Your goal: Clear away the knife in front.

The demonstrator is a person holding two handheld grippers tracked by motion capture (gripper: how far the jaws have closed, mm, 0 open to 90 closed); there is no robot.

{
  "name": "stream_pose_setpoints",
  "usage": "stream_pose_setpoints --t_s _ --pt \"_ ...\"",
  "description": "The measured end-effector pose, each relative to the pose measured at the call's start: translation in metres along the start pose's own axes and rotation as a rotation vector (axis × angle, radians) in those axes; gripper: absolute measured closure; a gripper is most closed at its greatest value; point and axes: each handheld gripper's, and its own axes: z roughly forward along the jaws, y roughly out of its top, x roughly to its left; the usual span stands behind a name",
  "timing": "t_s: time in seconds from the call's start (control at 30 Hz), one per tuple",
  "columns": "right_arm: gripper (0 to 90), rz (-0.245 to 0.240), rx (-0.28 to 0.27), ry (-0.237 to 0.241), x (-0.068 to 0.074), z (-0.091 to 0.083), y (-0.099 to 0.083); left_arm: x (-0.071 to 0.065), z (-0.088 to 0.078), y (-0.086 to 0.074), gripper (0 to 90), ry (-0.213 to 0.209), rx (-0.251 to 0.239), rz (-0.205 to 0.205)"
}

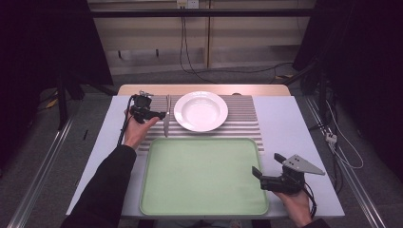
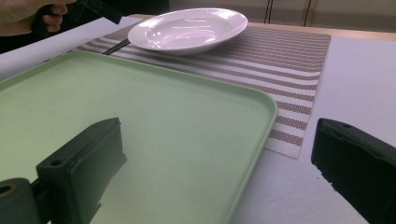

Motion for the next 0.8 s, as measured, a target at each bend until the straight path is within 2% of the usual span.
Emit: stream_pose_setpoints --t_s 0.03,0.2,0.3,0.37,0.47,0.57,0.7,0.73,0.77,0.8 --pt "2.3 -0.001 0.000 0.001 0.000 0.000 0.000 0.001 0.003 0.002 29.6 -0.003 0.003 -0.004" --pt "2.4 0.004 -0.002 0.002 0.000 0.000 0.000 0.003 0.020 0.010 34.7 -0.003 0.009 -0.041" --pt "2.4 0.003 0.002 0.004 -0.001 0.000 0.000 0.003 0.030 0.014 41.0 0.001 0.015 -0.046" --pt "2.3 0.005 0.002 0.004 -0.001 0.000 -0.001 0.003 0.036 0.016 42.6 -0.015 0.020 -0.058" --pt "2.3 0.011 0.004 0.001 -0.002 0.001 -0.001 0.002 0.042 0.017 49.3 -0.024 0.014 -0.054" --pt "2.3 0.015 0.003 0.001 -0.003 0.001 -0.001 0.000 0.049 0.019 53.4 -0.035 0.033 -0.062" --pt "2.3 0.013 0.004 0.003 -0.003 0.001 -0.001 -0.008 0.056 0.021 58.2 -0.026 0.050 -0.065" --pt "2.3 0.016 0.004 0.003 -0.003 0.001 -0.001 -0.009 0.057 0.021 63.1 -0.026 0.064 -0.052" --pt "2.3 0.016 0.004 0.003 -0.003 0.001 -0.001 -0.010 0.058 0.021 63.1 -0.017 0.065 -0.053" --pt "2.3 0.017 0.004 0.004 -0.003 0.001 -0.001 -0.010 0.060 0.021 66.7 -0.013 0.069 -0.052"
